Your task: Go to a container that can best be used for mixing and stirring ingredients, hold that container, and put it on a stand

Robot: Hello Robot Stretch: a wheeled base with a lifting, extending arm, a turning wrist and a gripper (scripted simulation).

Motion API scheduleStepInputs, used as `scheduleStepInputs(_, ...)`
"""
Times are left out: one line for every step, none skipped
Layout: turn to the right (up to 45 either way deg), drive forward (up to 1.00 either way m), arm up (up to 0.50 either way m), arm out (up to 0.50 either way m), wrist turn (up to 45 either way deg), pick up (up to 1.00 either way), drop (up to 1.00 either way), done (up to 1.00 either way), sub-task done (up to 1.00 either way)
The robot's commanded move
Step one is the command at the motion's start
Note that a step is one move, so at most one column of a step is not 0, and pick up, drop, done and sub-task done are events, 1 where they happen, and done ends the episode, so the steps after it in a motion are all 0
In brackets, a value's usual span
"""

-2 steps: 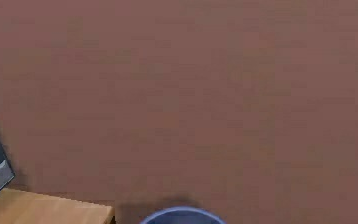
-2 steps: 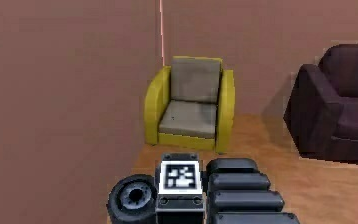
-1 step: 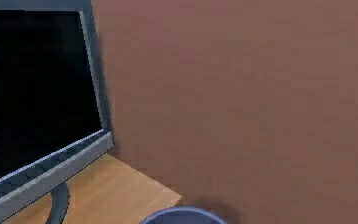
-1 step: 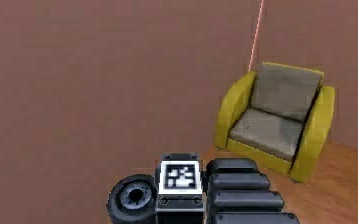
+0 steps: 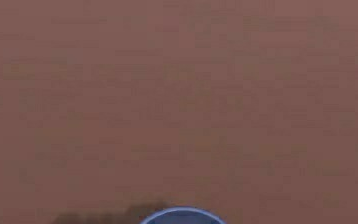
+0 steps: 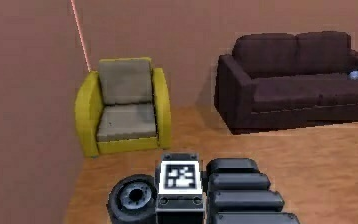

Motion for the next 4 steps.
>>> scheduleStepInputs(45.0,0.0,0.0,0.0,0.0,0.0,0.0,0.0,0.0)
scheduleStepInputs(45.0,0.0,0.0,0.0,0.0,0.0,0.0,0.0,0.0)
scheduleStepInputs(27.0,0.0,0.0,0.0,0.0,0.0,0.0,0.0,0.0)
scheduleStepInputs(-45.0,0.0,0.0,0.0,0.0,0.0,0.0,0.0,0.0)
